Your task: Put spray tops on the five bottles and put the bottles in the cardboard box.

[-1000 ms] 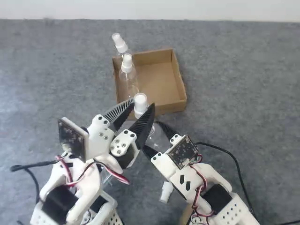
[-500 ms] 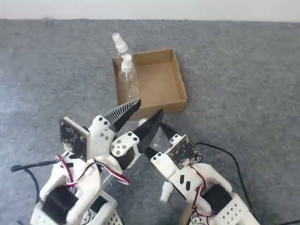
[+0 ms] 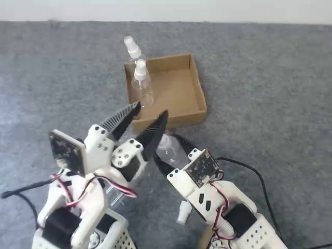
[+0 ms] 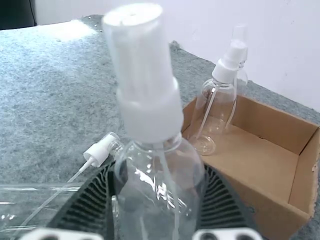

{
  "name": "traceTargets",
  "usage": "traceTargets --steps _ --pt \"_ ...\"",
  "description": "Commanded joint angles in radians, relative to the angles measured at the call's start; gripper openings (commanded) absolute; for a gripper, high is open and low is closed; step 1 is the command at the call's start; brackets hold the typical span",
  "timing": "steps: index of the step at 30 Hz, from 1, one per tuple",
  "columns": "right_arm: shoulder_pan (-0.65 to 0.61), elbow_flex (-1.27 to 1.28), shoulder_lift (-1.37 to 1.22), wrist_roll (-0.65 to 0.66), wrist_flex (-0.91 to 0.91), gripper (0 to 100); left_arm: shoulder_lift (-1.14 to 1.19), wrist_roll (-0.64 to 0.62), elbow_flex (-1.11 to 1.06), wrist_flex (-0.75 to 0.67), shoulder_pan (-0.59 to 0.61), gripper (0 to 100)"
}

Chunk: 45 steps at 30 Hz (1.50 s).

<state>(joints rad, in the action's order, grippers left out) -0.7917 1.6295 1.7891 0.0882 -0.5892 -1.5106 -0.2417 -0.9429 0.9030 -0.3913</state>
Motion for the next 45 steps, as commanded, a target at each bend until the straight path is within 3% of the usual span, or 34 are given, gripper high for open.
traceTargets --steps 1,6,14,23,35,45 --pt "-0.004 -0.005 0.024 0.014 0.013 3.7 -0.005 0.012 0.047 0.028 0.048 15" --pt "-0.004 -0.005 0.024 0.014 0.013 3.7 -0.008 0.091 -0.008 0.092 0.044 15" --pt "-0.004 -0.005 0.024 0.014 0.013 3.7 -0.008 0.095 -0.143 0.097 0.048 15" --pt "-0.004 0.006 0.024 0.014 0.013 3.7 -0.009 0.095 -0.096 0.068 0.054 15" --pt "-0.007 0.003 0.025 0.014 0.022 3.7 -0.009 0.095 -0.074 0.086 0.296 15" --pt "-0.008 -0.005 0.025 0.012 0.027 3.7 -0.009 0.097 -0.217 0.127 0.157 15"
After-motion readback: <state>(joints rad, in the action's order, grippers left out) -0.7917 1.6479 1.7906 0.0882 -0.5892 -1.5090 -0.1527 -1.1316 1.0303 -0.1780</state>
